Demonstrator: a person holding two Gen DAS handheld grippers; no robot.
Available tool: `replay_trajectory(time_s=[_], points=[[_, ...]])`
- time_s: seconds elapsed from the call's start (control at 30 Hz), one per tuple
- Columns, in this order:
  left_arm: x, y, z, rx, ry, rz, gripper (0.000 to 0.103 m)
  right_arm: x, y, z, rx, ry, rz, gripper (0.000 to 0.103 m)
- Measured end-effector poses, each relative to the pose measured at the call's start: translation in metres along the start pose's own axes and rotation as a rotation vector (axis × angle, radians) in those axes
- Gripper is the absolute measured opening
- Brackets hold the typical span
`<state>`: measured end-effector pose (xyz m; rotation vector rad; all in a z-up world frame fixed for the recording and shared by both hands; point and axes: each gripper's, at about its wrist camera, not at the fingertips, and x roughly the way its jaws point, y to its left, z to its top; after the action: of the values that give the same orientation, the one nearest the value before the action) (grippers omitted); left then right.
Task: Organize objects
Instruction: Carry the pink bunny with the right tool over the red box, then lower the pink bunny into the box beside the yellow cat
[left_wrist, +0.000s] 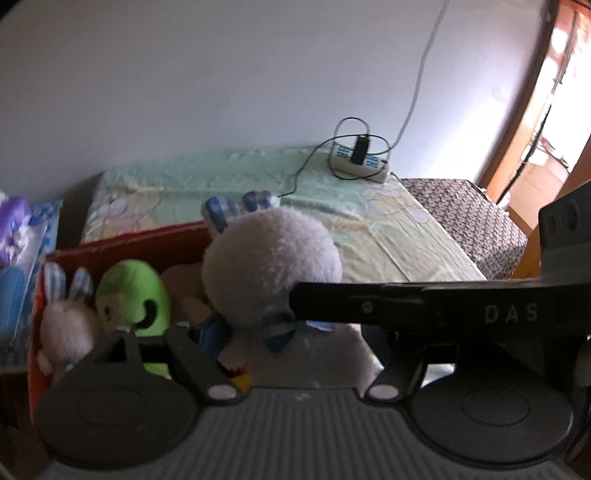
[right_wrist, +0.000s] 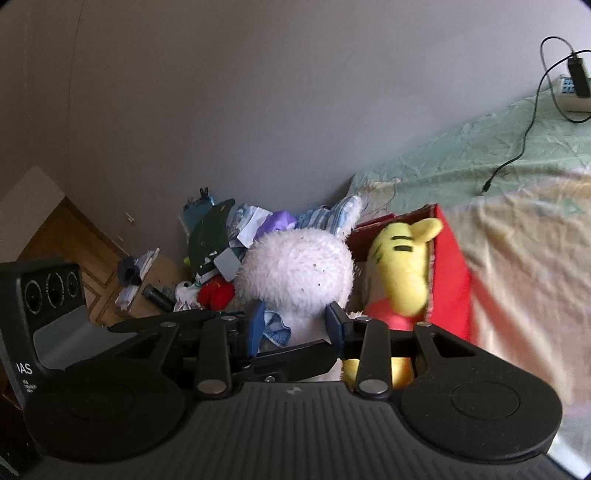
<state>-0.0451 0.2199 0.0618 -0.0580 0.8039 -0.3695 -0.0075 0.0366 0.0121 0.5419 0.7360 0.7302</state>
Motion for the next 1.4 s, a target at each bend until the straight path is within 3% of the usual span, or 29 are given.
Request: replay_trajectory(time_s=[0.27, 0.63, 1.0, 1.3, 1.4], points=[[0.019, 0.029, -0.005, -0.054, 0.05, 0.042, 0.072, 0.028, -0.004, -0.006, 0.023, 0.03, -0.035, 0.037], [0.04, 0.04, -0.01, -0.073, 0.087, 0.05, 0.074, 0.042, -0.015, -0.011, 0.073, 0.03, -0.068, 0.036], [0.054, 0.047, -0.008, -0.054, 0.094, 0.086, 0.086, 0.053, -0.024, -0.014, 0.108, 0.001, -0.069, 0.036], [0.041, 0.068, -0.02, -0.099, 0.065, 0.008, 0.086, 0.055, -0.024, -0.011, 0.09, 0.043, -0.03, 0.038], [0.042, 0.074, -0.019, -0.124, 0.068, -0.019, 0.079, 0.061, -0.026, -0.012, 0.094, 0.062, -0.018, 0.038]])
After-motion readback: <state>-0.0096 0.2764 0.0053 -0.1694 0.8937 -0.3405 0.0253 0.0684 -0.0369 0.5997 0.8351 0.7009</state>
